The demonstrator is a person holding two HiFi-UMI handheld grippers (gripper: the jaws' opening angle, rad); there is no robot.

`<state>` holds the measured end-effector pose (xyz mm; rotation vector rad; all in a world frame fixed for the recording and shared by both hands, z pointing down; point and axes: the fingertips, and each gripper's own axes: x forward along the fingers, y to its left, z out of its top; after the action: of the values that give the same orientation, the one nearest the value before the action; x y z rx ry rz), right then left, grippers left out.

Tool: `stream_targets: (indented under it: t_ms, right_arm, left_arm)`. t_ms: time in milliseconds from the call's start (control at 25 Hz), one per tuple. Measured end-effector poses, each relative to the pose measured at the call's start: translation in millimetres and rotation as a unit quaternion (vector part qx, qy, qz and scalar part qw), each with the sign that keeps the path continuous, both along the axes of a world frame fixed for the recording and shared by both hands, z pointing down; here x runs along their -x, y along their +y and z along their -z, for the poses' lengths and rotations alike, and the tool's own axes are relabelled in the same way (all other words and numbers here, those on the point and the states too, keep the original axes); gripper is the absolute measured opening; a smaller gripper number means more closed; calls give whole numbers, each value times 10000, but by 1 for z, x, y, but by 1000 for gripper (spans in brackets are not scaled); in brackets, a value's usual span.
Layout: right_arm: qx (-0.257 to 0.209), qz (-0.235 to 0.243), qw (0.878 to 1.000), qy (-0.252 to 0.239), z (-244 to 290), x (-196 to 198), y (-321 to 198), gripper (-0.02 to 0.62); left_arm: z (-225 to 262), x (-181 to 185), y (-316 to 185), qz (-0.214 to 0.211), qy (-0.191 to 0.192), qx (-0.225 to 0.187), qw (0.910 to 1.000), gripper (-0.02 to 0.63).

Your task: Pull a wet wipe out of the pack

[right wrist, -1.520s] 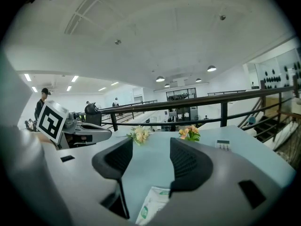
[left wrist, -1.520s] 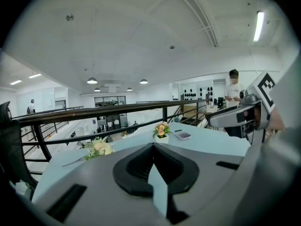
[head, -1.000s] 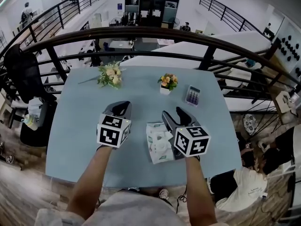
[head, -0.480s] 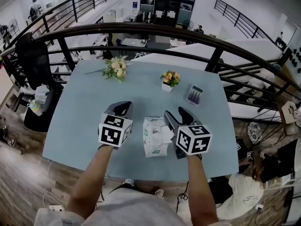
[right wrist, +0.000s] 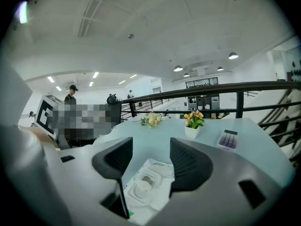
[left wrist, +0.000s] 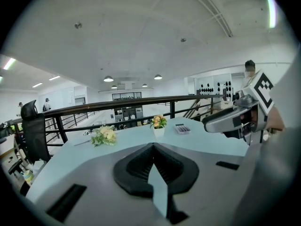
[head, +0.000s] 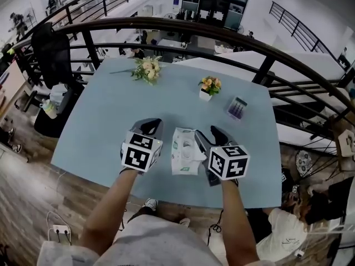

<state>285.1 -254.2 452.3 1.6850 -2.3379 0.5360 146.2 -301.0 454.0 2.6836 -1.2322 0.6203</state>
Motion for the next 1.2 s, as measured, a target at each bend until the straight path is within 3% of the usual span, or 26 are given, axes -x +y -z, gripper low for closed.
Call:
stream_targets:
  t_ms: [1200]
  right_arm:
    - [940,575,9939,23,-102,29,6,232]
  left_arm:
    - [-45,-1,16,213,-124,236,9994,-6]
